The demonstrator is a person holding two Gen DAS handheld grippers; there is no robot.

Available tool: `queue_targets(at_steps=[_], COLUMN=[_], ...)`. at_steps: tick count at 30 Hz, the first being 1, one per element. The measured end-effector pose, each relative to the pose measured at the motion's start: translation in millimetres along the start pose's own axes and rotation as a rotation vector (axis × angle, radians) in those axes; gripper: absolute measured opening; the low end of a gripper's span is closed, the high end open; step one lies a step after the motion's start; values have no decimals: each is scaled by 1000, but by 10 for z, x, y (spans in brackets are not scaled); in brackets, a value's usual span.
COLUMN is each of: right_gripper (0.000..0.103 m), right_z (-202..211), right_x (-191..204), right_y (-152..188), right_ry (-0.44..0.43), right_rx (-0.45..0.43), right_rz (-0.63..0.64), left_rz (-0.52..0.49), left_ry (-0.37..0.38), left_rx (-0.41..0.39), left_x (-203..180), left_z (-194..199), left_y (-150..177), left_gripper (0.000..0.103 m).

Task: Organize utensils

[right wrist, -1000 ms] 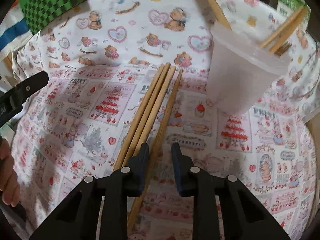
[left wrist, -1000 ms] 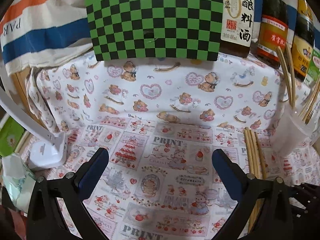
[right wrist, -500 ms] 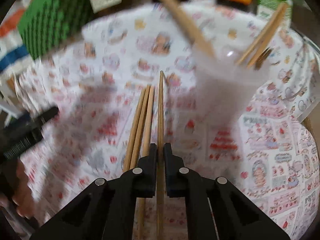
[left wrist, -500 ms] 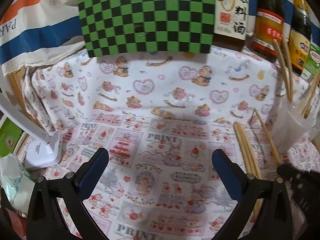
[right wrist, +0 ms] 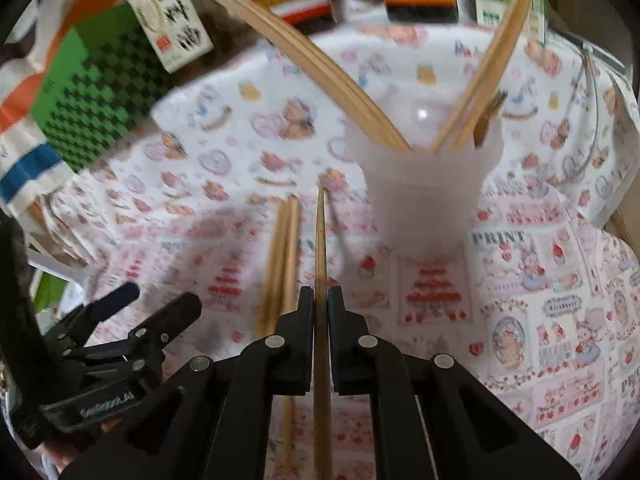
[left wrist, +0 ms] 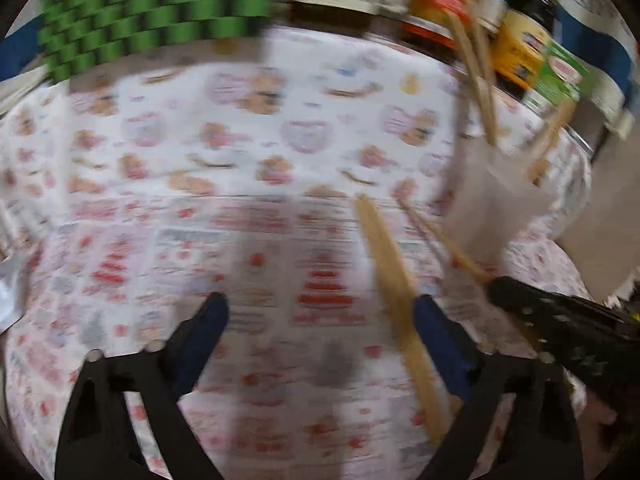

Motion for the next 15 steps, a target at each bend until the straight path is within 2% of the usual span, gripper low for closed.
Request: queue_targets(at_steps=[2, 4, 6, 9, 15], right_gripper=[8, 8, 8, 8, 8], right_z=[-43, -68, -72, -92, -160], right_x=[-23, -54, -84, -194, -255], right_y=[16, 15, 7, -9, 8], right_ry=[10, 6, 14, 27, 27], right_rx=[22, 32, 32, 37, 59], right_rz=[-4, -20, -23, -42, -62], left_rz=[5, 19, 25, 35, -23], left_ry=[30, 44, 50, 75, 64], left_rx=[29, 62, 87, 110, 85], left_x=[-79, -97, -111, -109, -240], left_z=[-83, -159, -227, -310, -291], left_y=[3, 18, 42, 53, 82], left_gripper=[72, 56, 46, 43, 41])
Point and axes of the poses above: each gripper's, at about its wrist camera, not at the fingertips, and z roughly against the way its jaws point, x to its left, y to its underside, the point moved 3 cm from there along -z, roughly the way its jaws point
